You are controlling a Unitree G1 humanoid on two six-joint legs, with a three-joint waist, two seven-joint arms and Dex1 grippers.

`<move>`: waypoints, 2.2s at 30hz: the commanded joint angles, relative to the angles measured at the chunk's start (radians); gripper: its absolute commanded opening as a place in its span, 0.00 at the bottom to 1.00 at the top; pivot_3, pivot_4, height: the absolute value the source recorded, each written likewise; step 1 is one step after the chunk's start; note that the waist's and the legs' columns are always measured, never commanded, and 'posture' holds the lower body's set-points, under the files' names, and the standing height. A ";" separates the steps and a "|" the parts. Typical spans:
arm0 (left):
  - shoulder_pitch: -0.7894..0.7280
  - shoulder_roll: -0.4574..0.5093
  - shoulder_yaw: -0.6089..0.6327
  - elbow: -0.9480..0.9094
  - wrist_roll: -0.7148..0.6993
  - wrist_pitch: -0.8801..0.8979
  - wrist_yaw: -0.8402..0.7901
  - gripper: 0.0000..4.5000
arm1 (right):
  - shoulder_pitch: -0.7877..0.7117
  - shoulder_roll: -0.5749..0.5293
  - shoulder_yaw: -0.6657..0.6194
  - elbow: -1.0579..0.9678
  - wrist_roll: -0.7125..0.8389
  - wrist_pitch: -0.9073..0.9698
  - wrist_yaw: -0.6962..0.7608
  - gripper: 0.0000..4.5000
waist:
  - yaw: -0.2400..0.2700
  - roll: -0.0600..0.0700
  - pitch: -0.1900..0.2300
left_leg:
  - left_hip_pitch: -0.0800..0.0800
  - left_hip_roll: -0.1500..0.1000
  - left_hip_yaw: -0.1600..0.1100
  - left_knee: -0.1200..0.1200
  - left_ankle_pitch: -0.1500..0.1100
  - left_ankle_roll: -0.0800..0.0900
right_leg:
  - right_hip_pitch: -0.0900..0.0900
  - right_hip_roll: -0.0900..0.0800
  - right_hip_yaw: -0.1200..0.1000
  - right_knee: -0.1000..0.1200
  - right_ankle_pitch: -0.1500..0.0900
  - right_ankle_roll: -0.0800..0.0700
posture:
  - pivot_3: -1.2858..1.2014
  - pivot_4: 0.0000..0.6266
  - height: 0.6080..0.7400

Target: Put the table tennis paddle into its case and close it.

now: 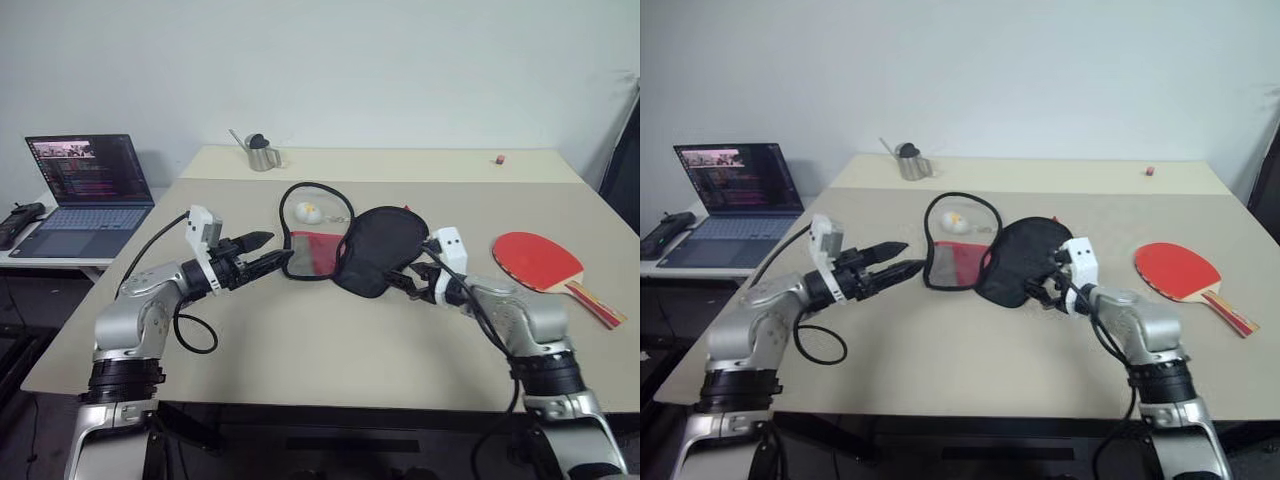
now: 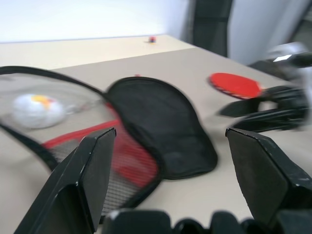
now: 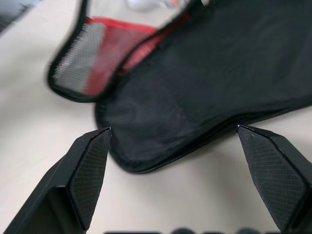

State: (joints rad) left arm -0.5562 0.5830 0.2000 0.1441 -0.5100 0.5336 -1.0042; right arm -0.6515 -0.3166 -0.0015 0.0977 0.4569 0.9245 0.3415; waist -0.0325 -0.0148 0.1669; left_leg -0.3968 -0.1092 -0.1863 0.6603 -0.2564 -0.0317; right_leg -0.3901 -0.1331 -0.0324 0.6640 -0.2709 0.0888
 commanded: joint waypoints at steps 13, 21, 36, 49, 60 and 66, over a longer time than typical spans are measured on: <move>-0.009 0.002 -0.020 -0.076 -0.010 -0.007 0.044 0.87 | -0.097 0.117 -0.010 0.160 -0.134 -0.084 -0.081 1.00 | -0.003 0.001 0.000 | 0.000 0.000 0.002 0.000 0.000 0.000 | -0.002 0.000 0.003 0.001 0.000 0.000 | 0.52 0.24 1.00; -0.013 0.001 -0.032 -0.087 -0.011 -0.009 0.052 0.87 | -0.110 0.200 0.028 0.150 -0.131 -0.101 -0.030 1.00 | -0.012 0.001 0.000 | 0.000 0.000 0.006 -0.001 0.000 0.000 | -0.006 0.001 0.009 0.003 0.000 0.000 | 0.52 0.24 1.00; 0.020 0.003 -0.072 -0.164 -0.012 -0.001 0.041 0.88 | -0.091 0.196 -0.044 0.129 -0.131 -0.054 -0.057 0.01 | -0.018 0.000 0.000 | 0.000 0.002 0.018 0.000 0.000 0.000 | -0.017 0.003 0.022 0.015 0.000 0.000 | 0.52 0.24 1.00; 0.023 0.000 -0.139 -0.205 -0.006 -0.004 0.008 0.88 | -0.048 0.005 -0.107 0.044 -0.084 0.119 0.024 0.01 | -0.016 0.000 0.000 | 0.000 0.002 0.020 -0.001 -0.001 0.001 | -0.017 0.003 0.023 0.014 0.000 0.000 | 0.52 0.24 1.00; 0.013 -0.008 -0.164 -0.195 -0.004 -0.009 -0.004 0.88 | 0.009 -0.031 -0.174 -0.062 -0.043 0.221 0.013 0.01 | -0.014 0.000 0.000 | -0.001 0.003 0.020 -0.001 -0.002 0.003 | -0.017 0.003 0.023 0.014 0.000 0.000 | 0.52 0.24 1.00; -0.002 -0.014 -0.177 -0.182 -0.002 -0.014 -0.016 0.88 | 0.033 -0.066 -0.195 -0.076 -0.035 0.241 0.014 0.01 | -0.010 0.000 0.000 | 0.000 0.003 0.021 -0.001 -0.002 0.004 | -0.017 0.003 0.023 0.014 0.000 0.000 | 0.52 0.24 1.00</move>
State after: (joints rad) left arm -0.5299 0.5661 0.0242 -0.0280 -0.5073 0.5371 -1.0128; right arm -0.6133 -0.3610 -0.1727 0.0606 0.4148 1.1667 0.3509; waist -0.0427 -0.0145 0.1672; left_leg -0.3973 -0.1066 -0.1657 0.6596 -0.2586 -0.0281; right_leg -0.4075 -0.1297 -0.0092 0.6780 -0.2707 0.0887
